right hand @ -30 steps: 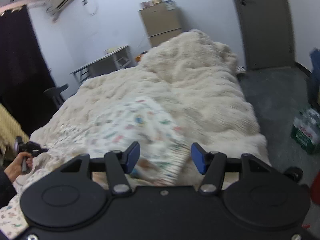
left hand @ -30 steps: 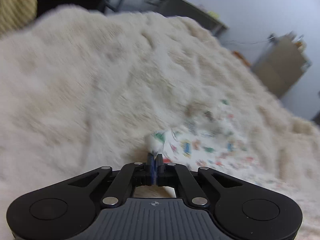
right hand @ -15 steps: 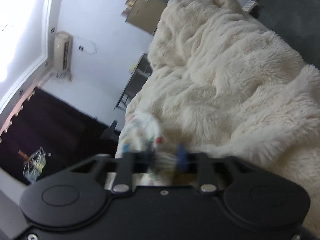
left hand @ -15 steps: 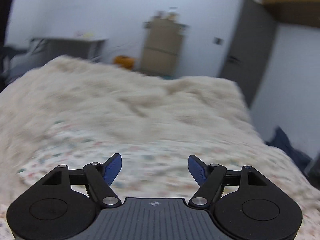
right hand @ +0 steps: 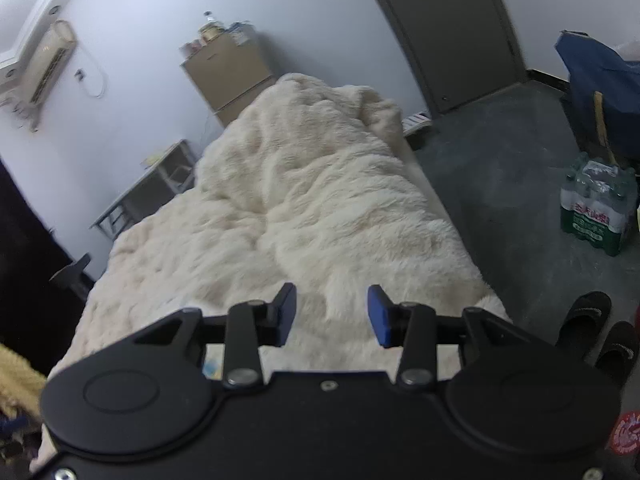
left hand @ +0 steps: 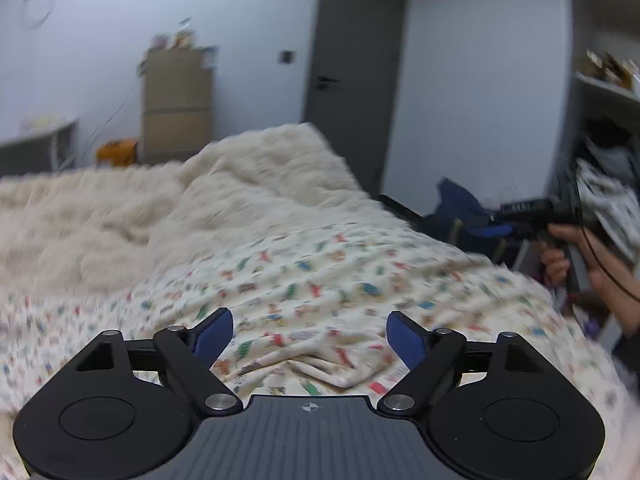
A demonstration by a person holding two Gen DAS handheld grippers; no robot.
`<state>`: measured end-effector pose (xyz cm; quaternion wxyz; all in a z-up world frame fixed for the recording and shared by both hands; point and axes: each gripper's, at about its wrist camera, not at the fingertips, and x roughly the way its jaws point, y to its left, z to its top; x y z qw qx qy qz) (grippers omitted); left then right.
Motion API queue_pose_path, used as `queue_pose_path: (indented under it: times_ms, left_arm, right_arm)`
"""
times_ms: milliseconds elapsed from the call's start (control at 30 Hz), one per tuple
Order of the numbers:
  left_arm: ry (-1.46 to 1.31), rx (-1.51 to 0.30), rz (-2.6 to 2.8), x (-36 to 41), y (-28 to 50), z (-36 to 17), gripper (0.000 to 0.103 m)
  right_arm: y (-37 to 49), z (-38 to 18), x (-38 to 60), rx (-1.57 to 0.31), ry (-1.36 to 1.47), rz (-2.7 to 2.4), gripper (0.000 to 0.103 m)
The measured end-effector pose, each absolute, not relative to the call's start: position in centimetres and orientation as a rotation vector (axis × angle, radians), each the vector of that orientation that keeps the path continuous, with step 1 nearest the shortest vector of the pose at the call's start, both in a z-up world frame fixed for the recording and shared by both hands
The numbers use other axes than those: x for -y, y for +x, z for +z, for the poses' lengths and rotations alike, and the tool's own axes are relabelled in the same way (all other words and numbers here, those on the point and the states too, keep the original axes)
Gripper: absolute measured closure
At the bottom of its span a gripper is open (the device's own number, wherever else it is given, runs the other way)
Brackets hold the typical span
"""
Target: Fold clothes
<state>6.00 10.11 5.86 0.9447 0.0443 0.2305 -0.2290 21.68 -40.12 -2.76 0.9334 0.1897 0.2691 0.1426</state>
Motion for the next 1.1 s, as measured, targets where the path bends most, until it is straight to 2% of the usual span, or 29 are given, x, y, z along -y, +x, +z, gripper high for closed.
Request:
queue_pose_path:
  times_ms: [100,267,367,567,733,900,1100]
  left_arm:
    - [0.163,-0.46,-0.42,-9.8,5.9,5.4,0.012]
    - [0.15,-0.524,-0.297,-10.6,6.8,3.2,0.01]
    - [0.129,-0.56,-0.232,-11.0,7.3,1.5,0.006]
    - [0.159,-0.601,-0.203,-10.6,7.7,-0.8,0.004]
    - [0.167,-0.602,-0.195,-10.3,8.0,-1.4,0.003]
    - [0.168,-0.592,-0.178,-10.1,7.9,-1.5,0.001]
    - [0.152,-0.472,-0.185,-8.6,5.1,0.3,0.001]
  right_arm:
    - [17.8,-1.5,39.3,-0.56,0.27,0.342,0.044]
    - [11.7,0.3,37.5,-0.574,0.09,0.438,0.038]
    - [9.4,0.7,35.3,-0.582,0.03,0.534,0.028]
    - [5.1,1.4,30.7,-0.587,-0.2,0.704,0.027]
    - [3.8,1.2,30.6,-0.591,-0.263,0.732,0.026]
    - [3.5,0.8,31.0,-0.627,-0.166,0.659,0.02]
    - [1.4,-1.4,32.1,-0.644,-0.014,0.529,0.024]
